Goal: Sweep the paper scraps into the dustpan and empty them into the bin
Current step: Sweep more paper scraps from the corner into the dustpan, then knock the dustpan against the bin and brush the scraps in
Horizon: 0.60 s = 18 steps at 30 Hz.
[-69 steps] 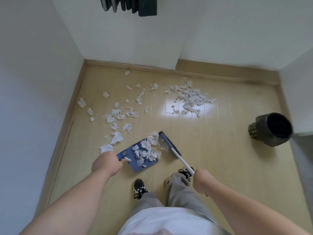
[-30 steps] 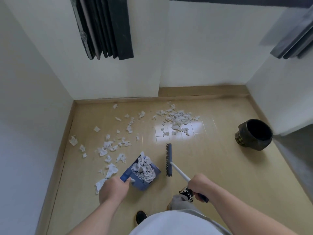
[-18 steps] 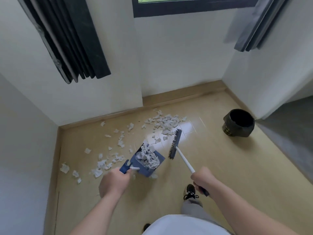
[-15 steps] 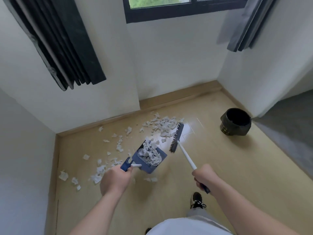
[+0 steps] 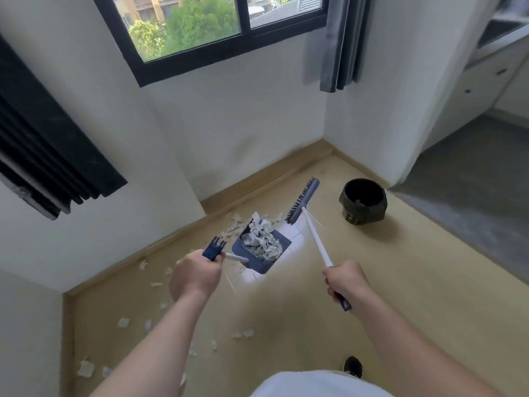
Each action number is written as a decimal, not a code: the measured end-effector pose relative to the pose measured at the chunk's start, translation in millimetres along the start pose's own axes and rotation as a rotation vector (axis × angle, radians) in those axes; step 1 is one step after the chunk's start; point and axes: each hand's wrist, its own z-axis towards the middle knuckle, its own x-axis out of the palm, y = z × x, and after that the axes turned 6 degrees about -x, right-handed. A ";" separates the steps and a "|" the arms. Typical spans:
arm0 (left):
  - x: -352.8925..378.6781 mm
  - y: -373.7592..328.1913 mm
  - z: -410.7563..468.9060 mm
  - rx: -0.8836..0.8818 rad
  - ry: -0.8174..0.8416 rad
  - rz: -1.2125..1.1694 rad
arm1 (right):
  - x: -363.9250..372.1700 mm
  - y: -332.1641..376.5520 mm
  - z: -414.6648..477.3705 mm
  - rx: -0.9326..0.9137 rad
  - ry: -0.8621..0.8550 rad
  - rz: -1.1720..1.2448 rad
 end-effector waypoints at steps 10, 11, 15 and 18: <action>37.3 -156.4 5.5 0.174 -0.051 0.044 | -134.1 -2.2 59.0 -0.096 -0.066 0.086; 41.9 -172.0 4.4 0.193 -0.058 0.057 | -147.7 -3.5 65.7 -0.099 -0.077 0.077; 57.7 -225.1 2.4 0.277 -0.055 0.102 | -189.9 -7.9 85.9 -0.100 -0.127 0.056; 67.4 -263.9 2.2 0.327 -0.046 0.115 | -211.2 -9.4 101.8 -0.098 -0.160 0.064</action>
